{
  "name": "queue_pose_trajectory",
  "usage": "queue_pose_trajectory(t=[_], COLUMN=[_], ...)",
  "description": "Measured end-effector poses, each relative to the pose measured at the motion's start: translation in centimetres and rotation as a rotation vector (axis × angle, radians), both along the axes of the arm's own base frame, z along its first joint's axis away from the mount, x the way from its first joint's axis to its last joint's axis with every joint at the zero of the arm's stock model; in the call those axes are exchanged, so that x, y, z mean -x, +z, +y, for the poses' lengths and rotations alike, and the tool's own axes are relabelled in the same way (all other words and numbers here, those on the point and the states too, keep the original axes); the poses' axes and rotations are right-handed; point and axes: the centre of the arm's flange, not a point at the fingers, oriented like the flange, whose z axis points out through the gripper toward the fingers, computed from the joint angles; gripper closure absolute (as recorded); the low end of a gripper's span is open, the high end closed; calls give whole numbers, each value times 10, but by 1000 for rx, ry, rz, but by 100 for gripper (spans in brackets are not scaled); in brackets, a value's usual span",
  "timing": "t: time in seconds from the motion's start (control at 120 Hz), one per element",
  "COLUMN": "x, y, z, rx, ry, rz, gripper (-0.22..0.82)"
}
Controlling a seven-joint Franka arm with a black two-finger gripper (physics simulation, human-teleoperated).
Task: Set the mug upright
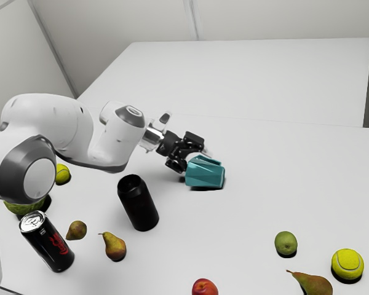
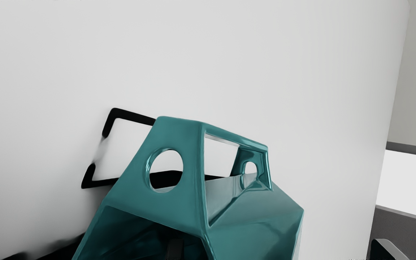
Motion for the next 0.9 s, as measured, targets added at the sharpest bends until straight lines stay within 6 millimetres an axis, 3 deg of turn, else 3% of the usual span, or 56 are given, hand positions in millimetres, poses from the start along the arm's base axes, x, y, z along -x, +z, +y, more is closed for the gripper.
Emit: queue_pose_trajectory(t=[0.408, 0.65, 0.758, 0.9], x=[1, 0, 0, 4], y=[0, 7, 26, 71], z=[-1, -3, -4, 0], rx=[6, 5, 5, -7], ry=[-28, -42, -50, -69], rz=[-39, -64, -101, -176], gripper=[56, 70, 73, 74])
